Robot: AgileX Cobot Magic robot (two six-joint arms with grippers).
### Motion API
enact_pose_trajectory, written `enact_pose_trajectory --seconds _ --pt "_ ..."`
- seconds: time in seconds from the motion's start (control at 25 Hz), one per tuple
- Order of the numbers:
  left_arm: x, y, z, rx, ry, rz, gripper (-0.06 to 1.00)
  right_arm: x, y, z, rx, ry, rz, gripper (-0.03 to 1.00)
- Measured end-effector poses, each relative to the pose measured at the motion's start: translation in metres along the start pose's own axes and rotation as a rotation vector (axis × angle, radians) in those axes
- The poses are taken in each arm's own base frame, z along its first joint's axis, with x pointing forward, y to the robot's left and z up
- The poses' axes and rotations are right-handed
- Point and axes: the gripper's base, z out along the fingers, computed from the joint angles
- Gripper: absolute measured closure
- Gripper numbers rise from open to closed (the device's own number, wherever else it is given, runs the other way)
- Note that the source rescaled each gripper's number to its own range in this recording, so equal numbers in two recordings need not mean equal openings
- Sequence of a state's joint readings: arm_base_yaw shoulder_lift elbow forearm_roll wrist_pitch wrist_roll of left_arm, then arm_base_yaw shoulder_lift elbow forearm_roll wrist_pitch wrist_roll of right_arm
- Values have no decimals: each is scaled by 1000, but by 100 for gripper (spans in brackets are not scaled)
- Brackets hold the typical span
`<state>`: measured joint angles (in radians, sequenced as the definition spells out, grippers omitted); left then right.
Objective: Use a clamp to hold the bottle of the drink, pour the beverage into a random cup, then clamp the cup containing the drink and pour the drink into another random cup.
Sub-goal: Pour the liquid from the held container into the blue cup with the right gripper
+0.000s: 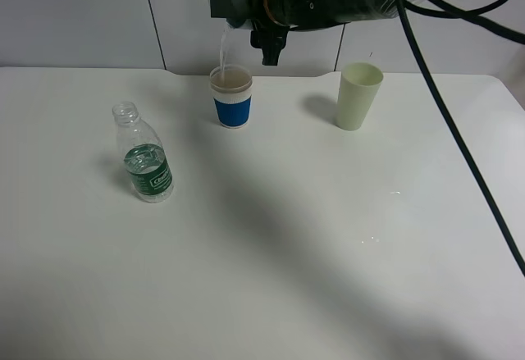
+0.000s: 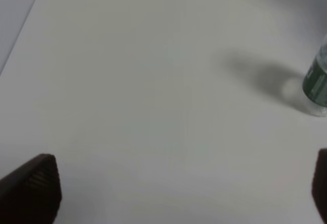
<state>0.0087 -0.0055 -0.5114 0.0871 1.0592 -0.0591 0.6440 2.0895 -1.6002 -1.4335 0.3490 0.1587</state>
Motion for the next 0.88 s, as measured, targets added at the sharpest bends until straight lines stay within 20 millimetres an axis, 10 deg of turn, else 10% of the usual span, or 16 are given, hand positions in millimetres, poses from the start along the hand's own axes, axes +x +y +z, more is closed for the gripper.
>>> enact_pose_trajectory --seconds 0.88 --pt "0 0 0 0 -1 0 -6 -2 -5 0 62 -19 -179 96"
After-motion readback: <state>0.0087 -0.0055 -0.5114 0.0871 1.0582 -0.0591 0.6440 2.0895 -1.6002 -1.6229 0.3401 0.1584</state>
